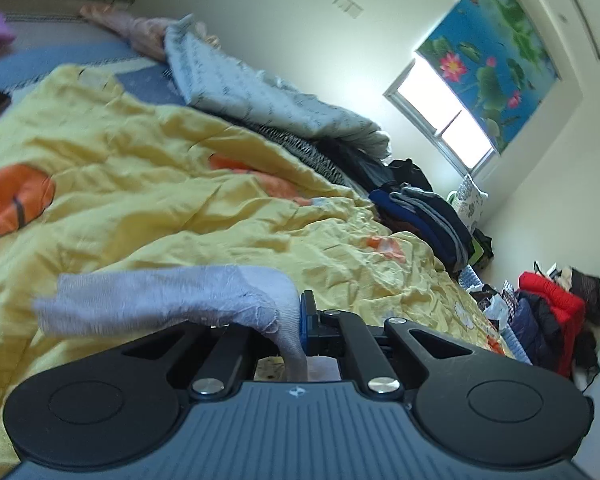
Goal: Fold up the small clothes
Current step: 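Grasp the lace cuff of the other sleeve with the left gripper, then carry the held sleeve across the sweater body over the first sleeve with the left gripper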
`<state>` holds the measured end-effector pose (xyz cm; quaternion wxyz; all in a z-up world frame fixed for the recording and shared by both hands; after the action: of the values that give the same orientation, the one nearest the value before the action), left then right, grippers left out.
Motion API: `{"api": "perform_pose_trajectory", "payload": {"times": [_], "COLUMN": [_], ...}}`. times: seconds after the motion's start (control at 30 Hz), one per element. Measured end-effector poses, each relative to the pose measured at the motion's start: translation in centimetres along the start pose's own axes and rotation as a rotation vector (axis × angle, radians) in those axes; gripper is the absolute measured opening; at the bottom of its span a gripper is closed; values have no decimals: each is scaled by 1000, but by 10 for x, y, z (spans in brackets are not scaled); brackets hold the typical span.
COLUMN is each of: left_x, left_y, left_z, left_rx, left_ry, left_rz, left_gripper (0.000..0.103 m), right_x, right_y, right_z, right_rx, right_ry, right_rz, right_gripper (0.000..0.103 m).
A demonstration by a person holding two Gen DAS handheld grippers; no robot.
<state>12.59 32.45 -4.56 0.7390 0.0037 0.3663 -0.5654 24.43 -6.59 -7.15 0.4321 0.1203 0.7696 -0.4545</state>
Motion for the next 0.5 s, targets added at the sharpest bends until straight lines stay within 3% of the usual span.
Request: {"api": "perform_pose_trajectory", "payload": {"times": [0.2, 0.33, 0.5], "left_x": [10, 19, 31], "left_y": [-5, -9, -16], "left_z": [34, 61, 92], "left_rx": [44, 83, 134], "left_ry": [76, 138, 173], "left_rz": [3, -1, 7], "left_gripper": [3, 3, 3], "right_x": [-4, 0, -1], "right_y": [-13, -7, -20], "right_z": [0, 8, 7], "right_rx": [5, 14, 16], "right_ry": [6, 15, 12], "right_rz": [54, 10, 58], "right_gripper": [73, 76, 75]}}
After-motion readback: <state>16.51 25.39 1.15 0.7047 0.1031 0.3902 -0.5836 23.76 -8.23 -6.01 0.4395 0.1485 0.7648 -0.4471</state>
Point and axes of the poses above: each gripper's, at about its wrist camera, not at the fingertips, and y roughly the way its jaws point, z to its right, x to its underside, the point moved 8 cm from there along y, roughly the way its jaws point, and after that the axes turned 14 degrees about -y, right-handed, at the moved point
